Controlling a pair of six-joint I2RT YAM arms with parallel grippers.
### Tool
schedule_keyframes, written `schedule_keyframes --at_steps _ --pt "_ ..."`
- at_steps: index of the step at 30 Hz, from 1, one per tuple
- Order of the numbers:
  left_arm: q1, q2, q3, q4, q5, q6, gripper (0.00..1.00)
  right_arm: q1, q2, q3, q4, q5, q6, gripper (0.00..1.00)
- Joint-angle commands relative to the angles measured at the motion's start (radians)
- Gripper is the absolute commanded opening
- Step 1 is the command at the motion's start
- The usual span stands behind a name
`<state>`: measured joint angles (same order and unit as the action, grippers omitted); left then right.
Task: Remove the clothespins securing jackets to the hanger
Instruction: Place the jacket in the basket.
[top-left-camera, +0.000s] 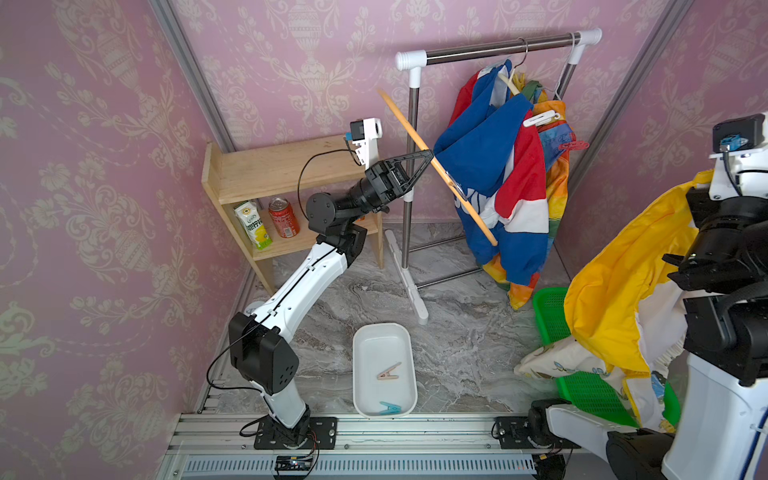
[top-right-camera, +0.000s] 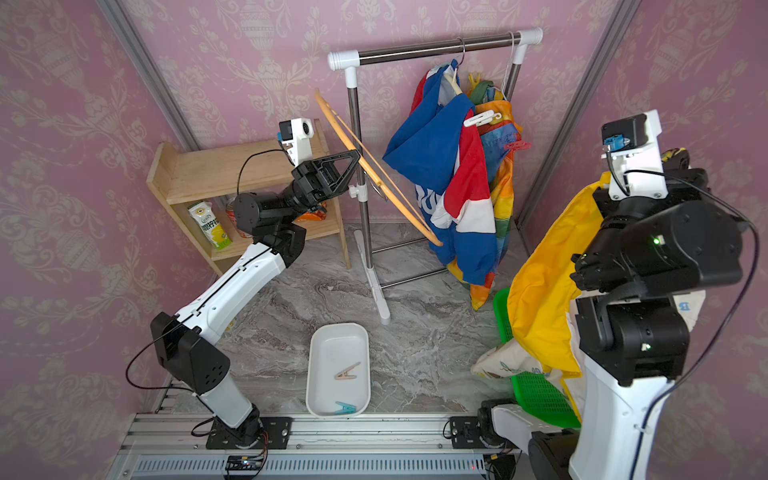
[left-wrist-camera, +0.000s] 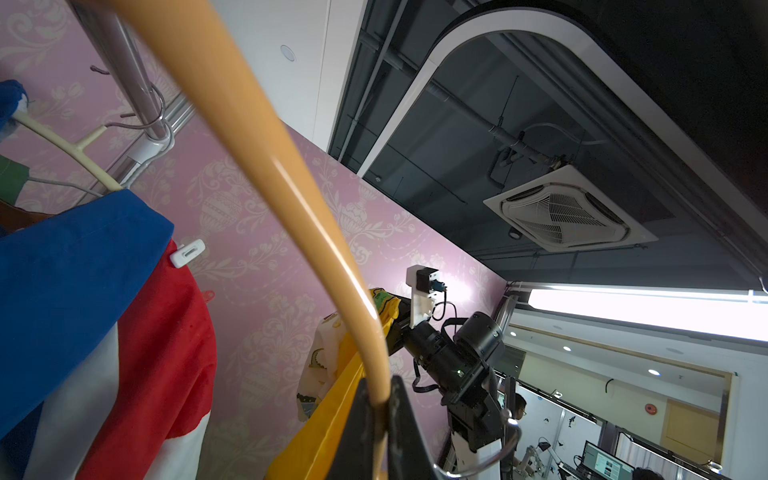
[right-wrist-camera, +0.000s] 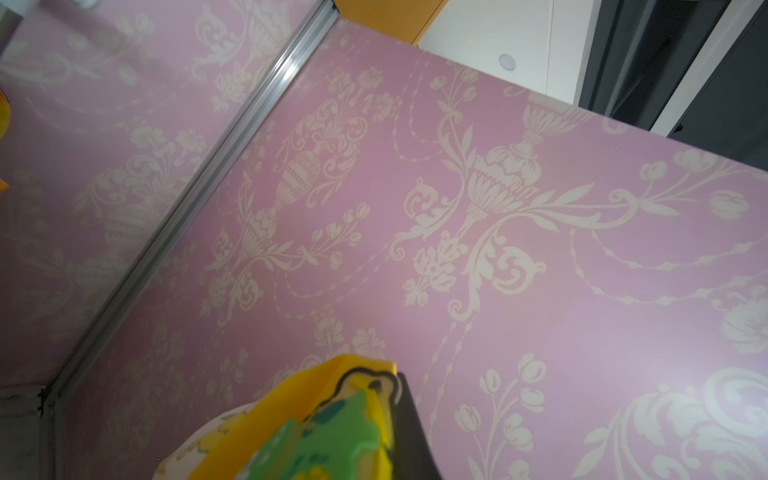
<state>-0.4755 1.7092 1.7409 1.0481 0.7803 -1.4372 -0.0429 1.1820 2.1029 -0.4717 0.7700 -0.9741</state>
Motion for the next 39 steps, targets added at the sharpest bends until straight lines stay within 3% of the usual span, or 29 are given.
schedule_keyframes --at_steps 1,7,13,21,24,29,31,32,34,36,39 --pt "-0.006 -0.028 0.006 0.045 0.026 0.003 0.00 -0.132 0.034 -0.066 -0.056 -0.126 0.201 0.02" --pt "-0.005 -0.047 -0.004 0.017 0.044 0.036 0.00 -0.381 0.014 -0.125 -0.192 -0.395 0.524 0.04" --pt "-0.003 0.000 0.034 0.038 0.059 0.008 0.00 -0.534 -0.011 -0.262 -0.272 -0.579 0.758 0.04" --pt "0.000 0.076 0.110 0.060 0.053 -0.028 0.00 -0.565 -0.315 -0.719 -0.250 -0.741 1.017 0.04" --pt "0.000 0.120 0.148 0.103 0.036 -0.076 0.00 -0.566 -0.340 -0.835 -0.290 -0.753 1.056 0.04" --pt "0.000 0.154 0.166 0.139 0.020 -0.115 0.00 -0.573 -0.288 -1.022 -0.332 -0.662 1.075 0.04" --pt "-0.001 0.147 0.165 0.122 0.025 -0.101 0.00 -0.582 -0.234 -1.045 -0.337 -0.683 1.098 0.16" --pt "-0.002 0.140 0.163 0.114 0.025 -0.091 0.00 -0.584 -0.208 -1.046 -0.339 -0.682 1.118 0.28" --pt "-0.002 0.119 0.152 0.092 0.032 -0.061 0.00 -0.591 -0.152 -1.044 -0.355 -0.669 1.167 0.66" --pt "-0.003 0.092 0.138 0.069 0.041 -0.028 0.00 -0.602 -0.107 -1.027 -0.383 -0.660 1.206 0.89" --pt "-0.001 0.039 0.096 0.017 0.052 0.043 0.00 -0.606 -0.119 -0.995 -0.400 -0.685 1.243 1.00"
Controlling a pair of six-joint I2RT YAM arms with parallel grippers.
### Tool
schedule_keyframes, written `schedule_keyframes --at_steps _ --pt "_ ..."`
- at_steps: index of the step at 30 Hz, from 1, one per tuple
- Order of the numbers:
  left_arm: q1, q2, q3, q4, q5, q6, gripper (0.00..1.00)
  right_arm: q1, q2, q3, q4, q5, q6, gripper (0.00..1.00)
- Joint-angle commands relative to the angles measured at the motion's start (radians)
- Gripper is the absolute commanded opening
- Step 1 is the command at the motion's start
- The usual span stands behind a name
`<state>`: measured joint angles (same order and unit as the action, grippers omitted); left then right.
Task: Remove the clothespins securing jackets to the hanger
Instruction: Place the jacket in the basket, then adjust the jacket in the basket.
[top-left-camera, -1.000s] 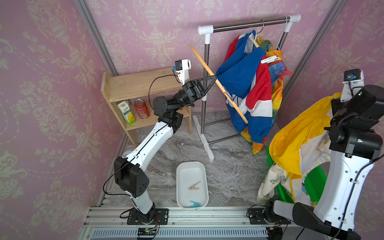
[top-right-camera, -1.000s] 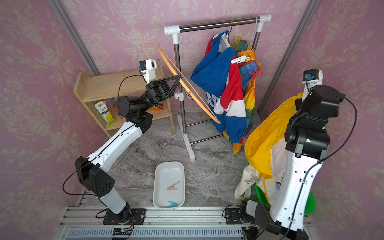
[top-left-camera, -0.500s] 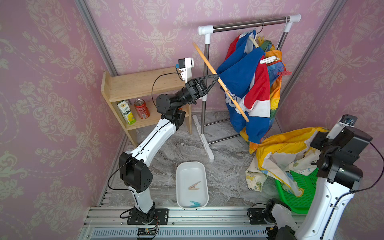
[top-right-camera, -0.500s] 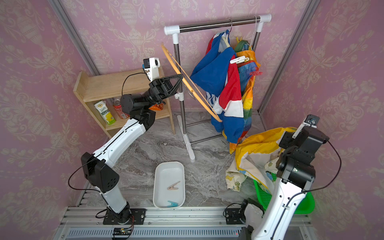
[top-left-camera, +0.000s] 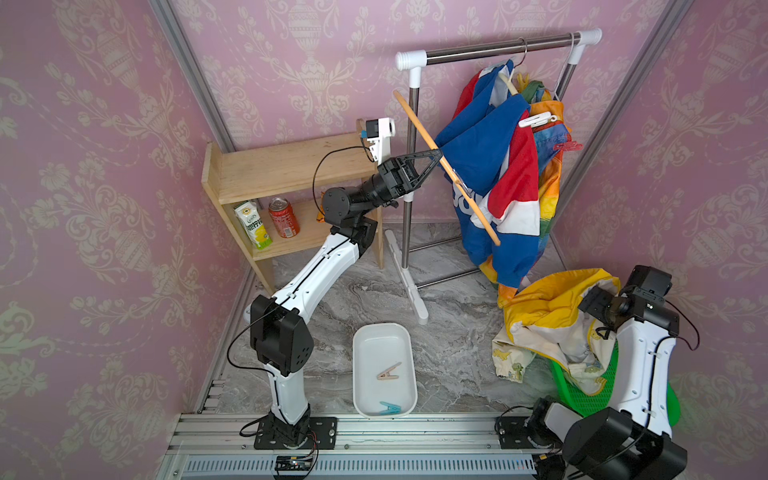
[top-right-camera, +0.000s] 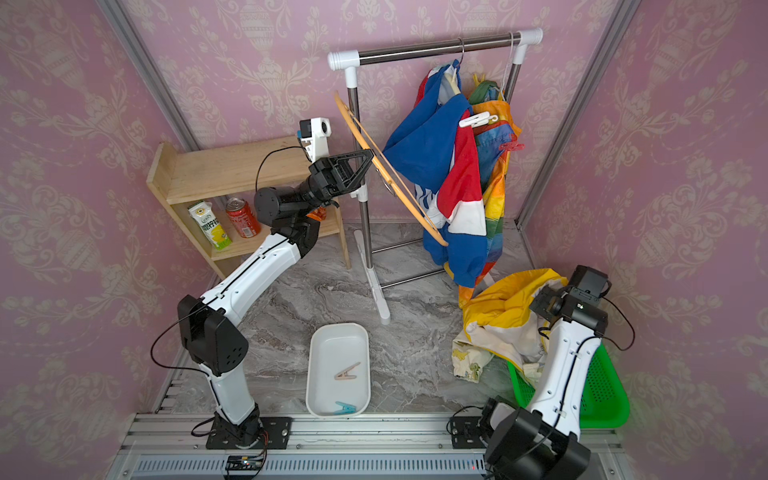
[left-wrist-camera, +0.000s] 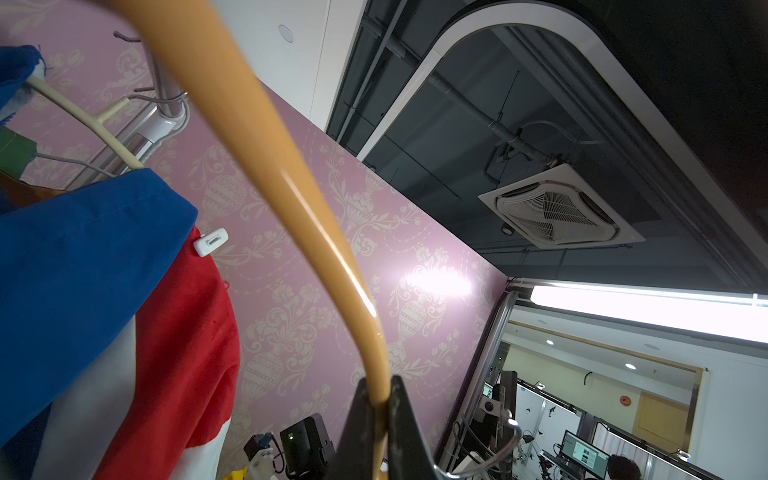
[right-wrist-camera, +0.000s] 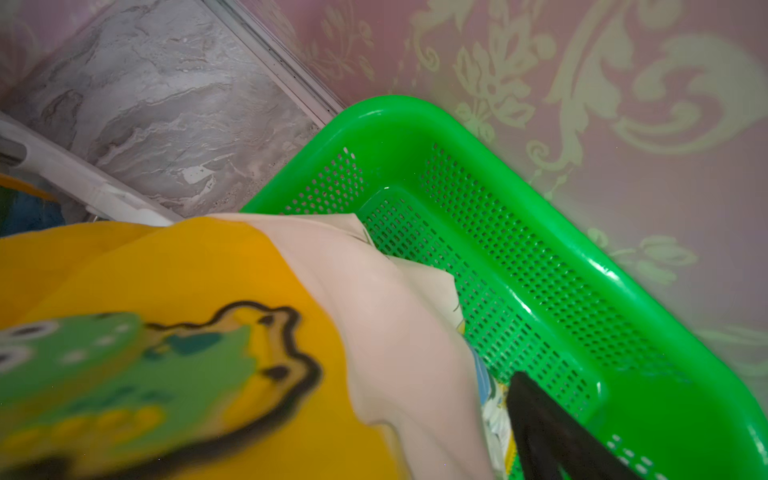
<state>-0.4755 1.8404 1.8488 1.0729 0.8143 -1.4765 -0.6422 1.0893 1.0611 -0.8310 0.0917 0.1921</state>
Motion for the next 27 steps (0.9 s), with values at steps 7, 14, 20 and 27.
schedule_keyframes --at_steps 7,14,20,27 --pt "-0.001 -0.147 -0.063 -0.051 0.029 0.156 0.00 -0.003 -0.273 0.232 -0.032 -0.128 0.185 1.00" --pt "-0.001 -0.126 -0.061 0.006 0.013 0.112 0.00 0.124 -0.327 0.414 -0.137 -0.392 0.343 1.00" --pt "-0.007 -0.128 -0.091 0.042 -0.012 0.084 0.00 0.176 -0.495 0.105 -0.134 -0.642 0.585 0.98" --pt "-0.039 -0.119 -0.117 0.011 -0.029 0.117 0.00 0.353 -0.488 -0.151 -0.213 -0.609 0.483 0.95"
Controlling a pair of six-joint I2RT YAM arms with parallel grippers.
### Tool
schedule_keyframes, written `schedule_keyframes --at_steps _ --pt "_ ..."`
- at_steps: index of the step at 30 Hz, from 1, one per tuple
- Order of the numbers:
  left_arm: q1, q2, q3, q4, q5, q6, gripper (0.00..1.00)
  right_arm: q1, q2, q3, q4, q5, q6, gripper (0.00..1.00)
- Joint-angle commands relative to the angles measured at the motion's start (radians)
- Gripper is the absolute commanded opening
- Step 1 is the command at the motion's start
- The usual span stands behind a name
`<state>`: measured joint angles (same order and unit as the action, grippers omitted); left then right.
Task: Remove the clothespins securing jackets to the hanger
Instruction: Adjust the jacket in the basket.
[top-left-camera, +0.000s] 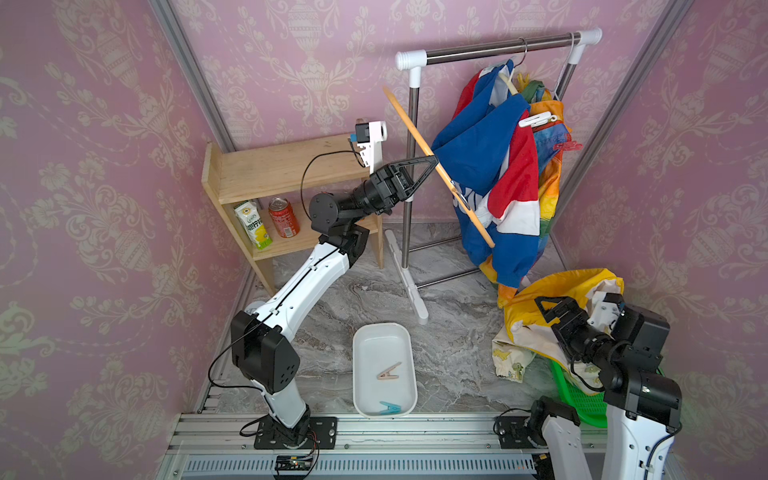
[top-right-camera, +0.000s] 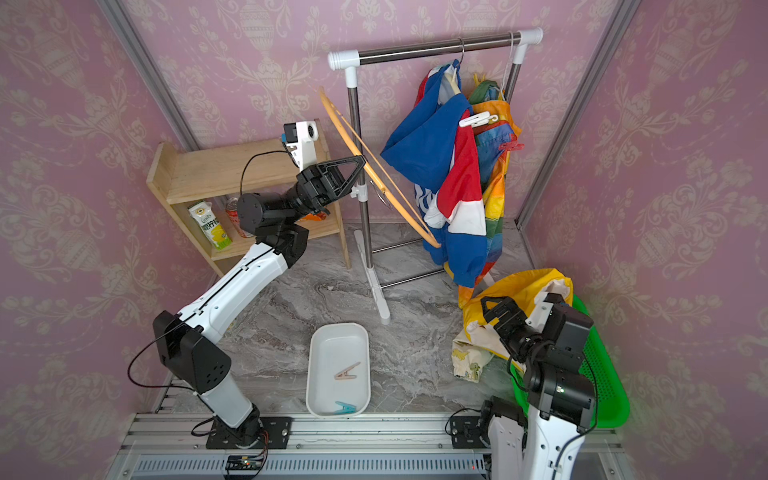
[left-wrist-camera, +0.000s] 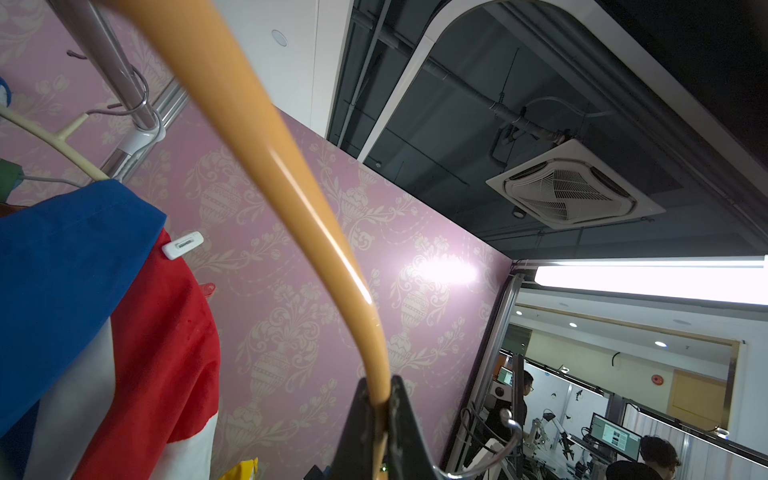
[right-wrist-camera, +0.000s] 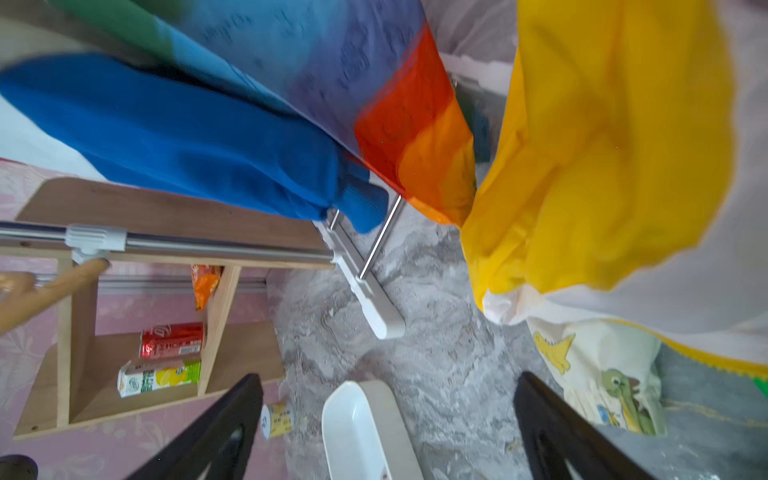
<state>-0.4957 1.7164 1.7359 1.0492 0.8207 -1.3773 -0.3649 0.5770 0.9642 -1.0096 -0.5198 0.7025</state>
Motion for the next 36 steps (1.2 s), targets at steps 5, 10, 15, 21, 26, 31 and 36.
schedule_keyframes --at_steps 5,10,15,21,26,31,36 --pt "-0.027 0.028 -0.020 0.033 -0.057 0.023 0.00 0.421 0.172 -0.079 -0.028 0.293 0.005 0.96" --pt "-0.027 0.061 0.006 0.033 -0.050 0.035 0.00 0.567 0.233 -0.094 -0.145 0.491 0.070 1.00" --pt "-0.024 0.136 0.128 0.012 -0.004 0.032 0.00 0.586 0.197 -0.226 -0.154 0.542 0.083 0.99" --pt "-0.009 0.247 0.288 0.016 0.022 -0.039 0.00 0.634 0.248 -0.391 0.096 0.583 0.124 0.96" --pt "0.002 0.344 0.451 0.015 0.037 -0.109 0.00 0.680 0.335 -0.389 0.144 0.710 0.104 1.00" --pt "0.005 0.381 0.532 -0.008 0.051 -0.126 0.00 0.701 0.393 -0.437 0.259 0.753 0.138 0.99" --pt "0.003 0.370 0.530 -0.016 0.059 -0.132 0.00 0.739 0.489 -0.478 0.359 0.774 0.160 0.90"
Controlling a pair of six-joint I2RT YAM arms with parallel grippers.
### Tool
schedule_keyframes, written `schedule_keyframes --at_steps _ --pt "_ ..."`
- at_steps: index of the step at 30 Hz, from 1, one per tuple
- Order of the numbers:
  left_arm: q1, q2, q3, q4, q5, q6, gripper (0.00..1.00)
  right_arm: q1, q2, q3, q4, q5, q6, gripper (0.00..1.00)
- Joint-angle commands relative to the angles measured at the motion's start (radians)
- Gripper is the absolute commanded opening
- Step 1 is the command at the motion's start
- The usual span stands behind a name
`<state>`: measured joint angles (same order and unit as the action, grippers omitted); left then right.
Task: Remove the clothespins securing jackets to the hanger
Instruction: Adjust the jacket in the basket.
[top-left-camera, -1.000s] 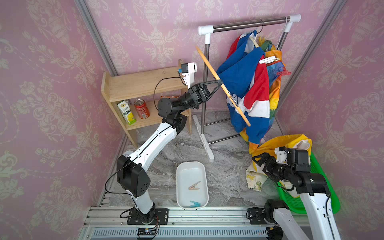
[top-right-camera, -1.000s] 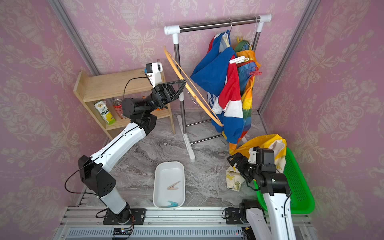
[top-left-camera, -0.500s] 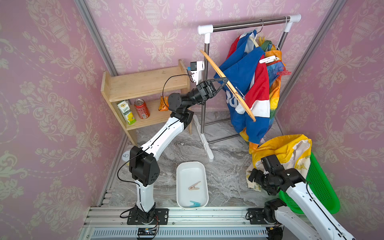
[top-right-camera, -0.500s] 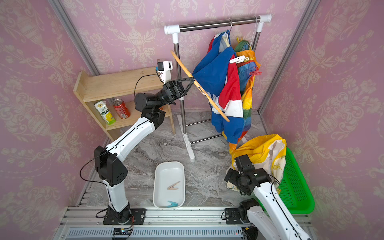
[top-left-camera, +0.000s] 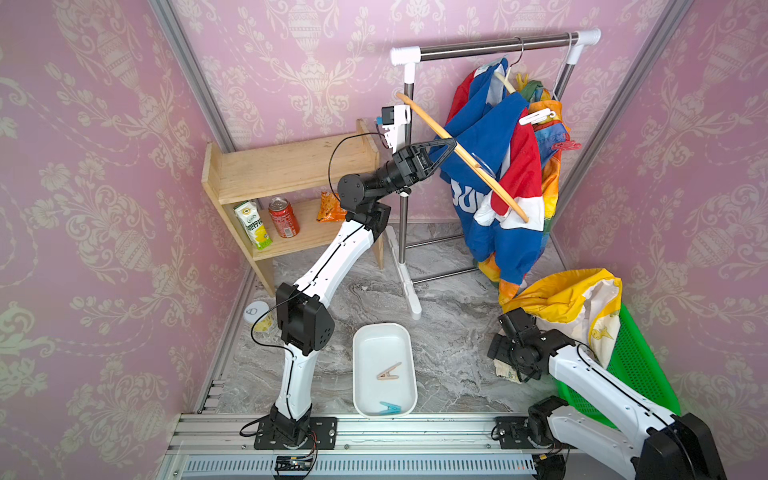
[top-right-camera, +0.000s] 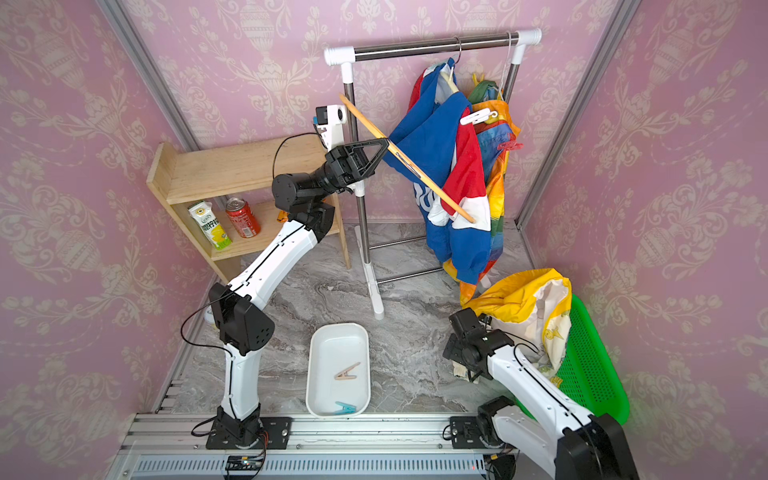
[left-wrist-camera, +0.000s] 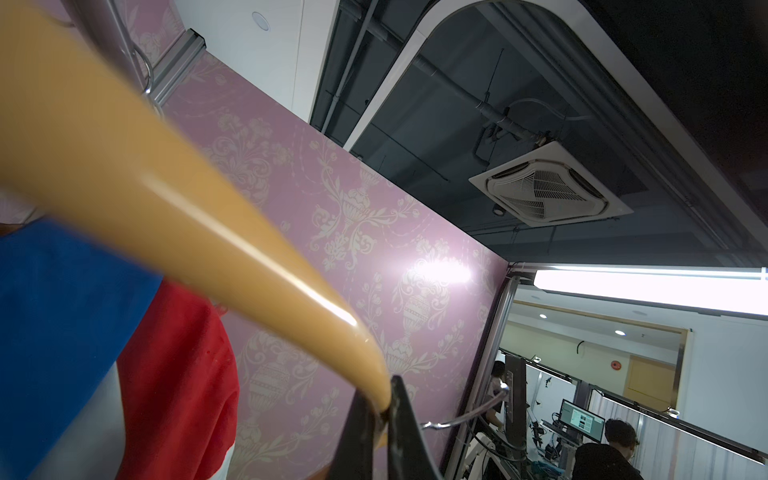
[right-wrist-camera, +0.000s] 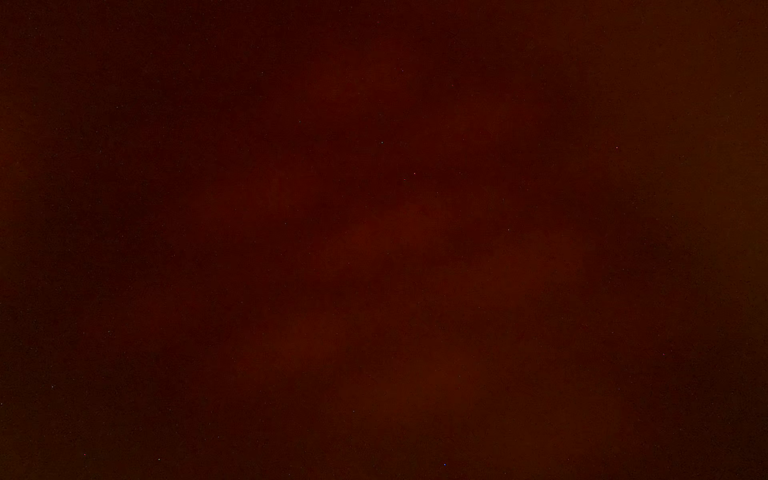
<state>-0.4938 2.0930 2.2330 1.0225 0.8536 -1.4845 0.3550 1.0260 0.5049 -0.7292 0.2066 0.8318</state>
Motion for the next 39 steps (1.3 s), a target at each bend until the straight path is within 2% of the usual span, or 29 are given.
schedule_keyframes --at_steps 1,4,7,9,10,13,16,18,20,24,26,28,33,36,39 --pt "0.002 -0.010 0.028 0.012 0.028 -0.027 0.00 0.026 0.063 -0.016 0.088 0.050 0.033 0.87" --pt "0.001 -0.027 0.001 0.013 0.024 -0.024 0.00 0.051 0.129 -0.007 0.111 0.060 0.038 0.68" --pt "-0.006 -0.052 -0.031 0.012 0.021 -0.006 0.00 0.063 0.163 0.005 0.121 0.071 0.036 0.40" --pt "-0.014 -0.074 -0.055 0.003 0.024 0.012 0.00 0.063 0.170 0.018 0.113 0.082 0.039 0.06" --pt "-0.018 -0.084 -0.065 -0.002 0.027 0.023 0.00 0.063 0.171 0.022 0.104 0.091 0.044 0.00" --pt "-0.033 -0.121 -0.096 -0.027 0.036 0.063 0.00 0.065 0.129 0.063 0.035 0.130 0.051 0.00" --pt "-0.046 -0.149 -0.123 -0.056 0.042 0.100 0.00 0.068 -0.048 0.174 -0.095 0.218 0.057 0.00" --pt "-0.052 -0.163 -0.141 -0.067 0.041 0.117 0.00 0.067 -0.185 0.301 -0.181 0.321 0.031 0.00" --pt "-0.055 -0.165 -0.146 -0.069 0.033 0.120 0.00 0.066 -0.256 0.458 -0.258 0.422 -0.017 0.00" --pt "-0.067 -0.141 -0.108 -0.062 0.031 0.107 0.00 0.028 -0.211 0.741 -0.391 0.614 -0.166 0.00" --pt "-0.076 -0.124 -0.078 -0.062 0.036 0.099 0.00 -0.034 -0.161 0.777 -0.387 0.660 -0.262 0.00" --pt "-0.083 -0.112 -0.047 -0.059 0.041 0.088 0.00 -0.148 -0.123 0.773 -0.347 0.630 -0.325 0.00" --pt "-0.091 -0.127 -0.041 -0.061 0.052 0.097 0.00 -0.508 -0.120 0.701 -0.235 0.430 -0.407 0.00" --pt "-0.092 -0.168 -0.077 -0.099 0.062 0.148 0.00 -0.707 -0.086 0.601 -0.185 0.244 -0.434 0.00" --pt "-0.093 -0.225 -0.121 -0.180 0.070 0.247 0.00 -0.830 -0.046 0.460 -0.098 0.068 -0.411 0.00"
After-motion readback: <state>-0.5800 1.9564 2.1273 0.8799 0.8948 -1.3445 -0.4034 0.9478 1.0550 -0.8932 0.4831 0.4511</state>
